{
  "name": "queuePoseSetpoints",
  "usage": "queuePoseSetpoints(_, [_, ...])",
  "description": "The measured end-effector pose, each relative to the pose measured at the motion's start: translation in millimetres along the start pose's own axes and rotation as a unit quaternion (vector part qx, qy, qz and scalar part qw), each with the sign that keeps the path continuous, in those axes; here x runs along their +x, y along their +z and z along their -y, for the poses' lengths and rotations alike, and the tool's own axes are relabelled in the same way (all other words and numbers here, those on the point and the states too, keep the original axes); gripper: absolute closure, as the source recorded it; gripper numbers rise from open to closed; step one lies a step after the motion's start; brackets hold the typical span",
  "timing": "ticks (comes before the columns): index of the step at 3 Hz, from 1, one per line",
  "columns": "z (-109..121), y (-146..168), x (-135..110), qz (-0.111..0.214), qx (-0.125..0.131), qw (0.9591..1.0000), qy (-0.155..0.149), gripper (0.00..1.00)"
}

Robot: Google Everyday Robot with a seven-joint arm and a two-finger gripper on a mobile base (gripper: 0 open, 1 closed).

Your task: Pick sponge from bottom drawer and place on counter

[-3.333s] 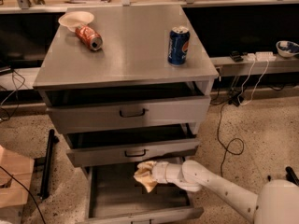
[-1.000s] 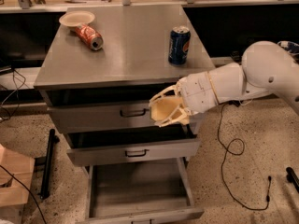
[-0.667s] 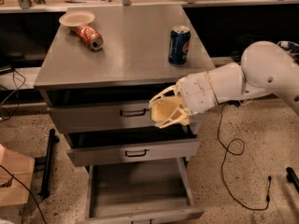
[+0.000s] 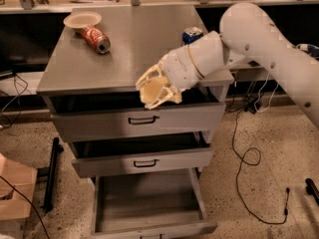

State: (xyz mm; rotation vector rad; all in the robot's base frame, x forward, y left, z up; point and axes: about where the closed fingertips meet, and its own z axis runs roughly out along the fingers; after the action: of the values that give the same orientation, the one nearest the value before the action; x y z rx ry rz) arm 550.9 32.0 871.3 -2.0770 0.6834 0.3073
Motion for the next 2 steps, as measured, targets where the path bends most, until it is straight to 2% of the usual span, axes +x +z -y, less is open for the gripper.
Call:
queuePoseSetpoints(1, [34.1, 22.7, 7.2, -0.011, -0.016, 0.9994, -0.030, 1.00])
queuePoseSetpoints(2, [78.0, 51.7, 26.1, -0.020, -0.025, 0.9976, -0.062, 1.00])
